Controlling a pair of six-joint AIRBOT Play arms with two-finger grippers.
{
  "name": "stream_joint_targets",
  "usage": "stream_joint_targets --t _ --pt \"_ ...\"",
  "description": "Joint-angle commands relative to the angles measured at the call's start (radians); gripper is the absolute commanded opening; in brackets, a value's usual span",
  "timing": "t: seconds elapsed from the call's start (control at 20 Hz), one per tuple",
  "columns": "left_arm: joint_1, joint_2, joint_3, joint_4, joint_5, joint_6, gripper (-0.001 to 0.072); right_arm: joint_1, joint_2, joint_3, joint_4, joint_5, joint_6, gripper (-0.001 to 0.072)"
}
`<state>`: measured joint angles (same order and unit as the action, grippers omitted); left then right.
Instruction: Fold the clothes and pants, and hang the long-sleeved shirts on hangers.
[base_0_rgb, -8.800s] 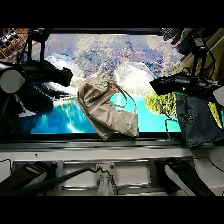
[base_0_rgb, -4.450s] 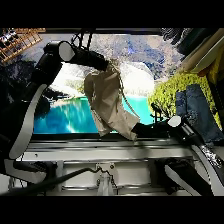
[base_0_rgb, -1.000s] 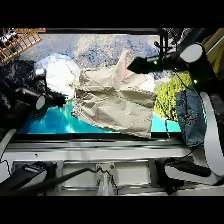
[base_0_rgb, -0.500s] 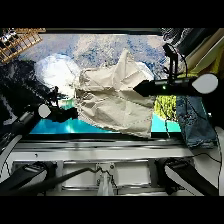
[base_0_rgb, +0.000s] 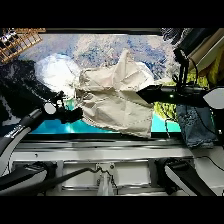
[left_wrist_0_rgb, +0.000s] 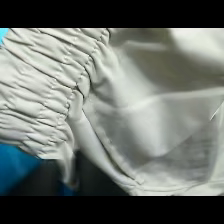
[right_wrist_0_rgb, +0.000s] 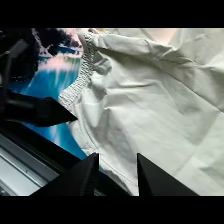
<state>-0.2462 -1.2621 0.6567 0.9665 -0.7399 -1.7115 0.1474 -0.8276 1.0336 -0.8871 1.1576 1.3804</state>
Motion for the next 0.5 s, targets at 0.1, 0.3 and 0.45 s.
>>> stream_joint_targets --t 0.1,0.3,0.45 --pt "0.008 0.045 0.016 -0.070 0.025 0.094 0.0015 0.001 0.115 -0.059 -0.105 0.109 0.180 0.0290" --pt "0.024 0.176 0.014 0.046 0.039 0.096 0.0014 0.011 0.414 -0.382 -0.182 0.238 0.507 0.0293" --pt "0.024 0.198 0.013 0.089 0.045 0.097 0.0014 0.009 0.569 -0.602 -0.224 0.195 0.646 0.0292"
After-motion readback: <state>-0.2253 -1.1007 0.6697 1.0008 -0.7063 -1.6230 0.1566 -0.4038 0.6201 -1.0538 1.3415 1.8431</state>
